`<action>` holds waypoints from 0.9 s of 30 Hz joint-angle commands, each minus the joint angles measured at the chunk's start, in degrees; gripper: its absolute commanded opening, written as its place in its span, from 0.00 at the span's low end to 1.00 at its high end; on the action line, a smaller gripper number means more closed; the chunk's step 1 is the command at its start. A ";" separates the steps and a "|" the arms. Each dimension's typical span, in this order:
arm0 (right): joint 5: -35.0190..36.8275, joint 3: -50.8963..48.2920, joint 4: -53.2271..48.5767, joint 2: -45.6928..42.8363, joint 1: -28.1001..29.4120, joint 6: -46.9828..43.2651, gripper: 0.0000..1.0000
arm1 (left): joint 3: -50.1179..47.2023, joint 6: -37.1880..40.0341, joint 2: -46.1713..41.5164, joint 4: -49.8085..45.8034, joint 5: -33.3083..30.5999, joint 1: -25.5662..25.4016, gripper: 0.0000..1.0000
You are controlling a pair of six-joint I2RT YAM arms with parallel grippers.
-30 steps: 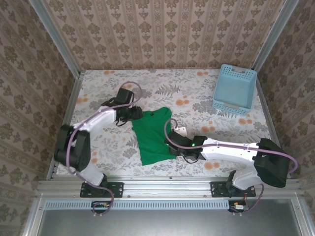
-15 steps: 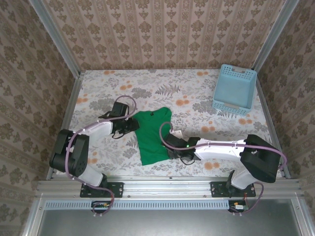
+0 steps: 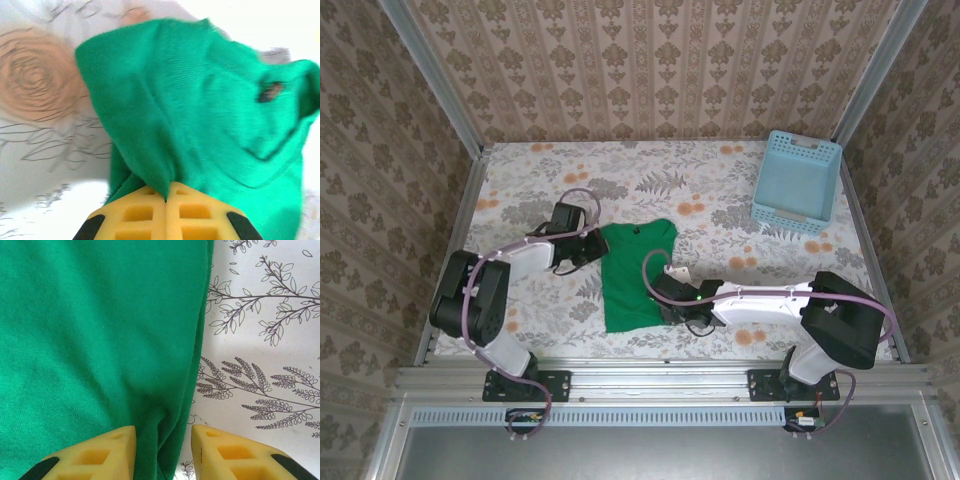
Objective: Fold the inside-out t-shirt
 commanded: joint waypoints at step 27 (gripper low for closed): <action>2.88 -0.08 -1.22 0.81 -0.78 0.90 0.36 | -3.11 8.00 -3.11 -3.60 -5.99 5.34 0.07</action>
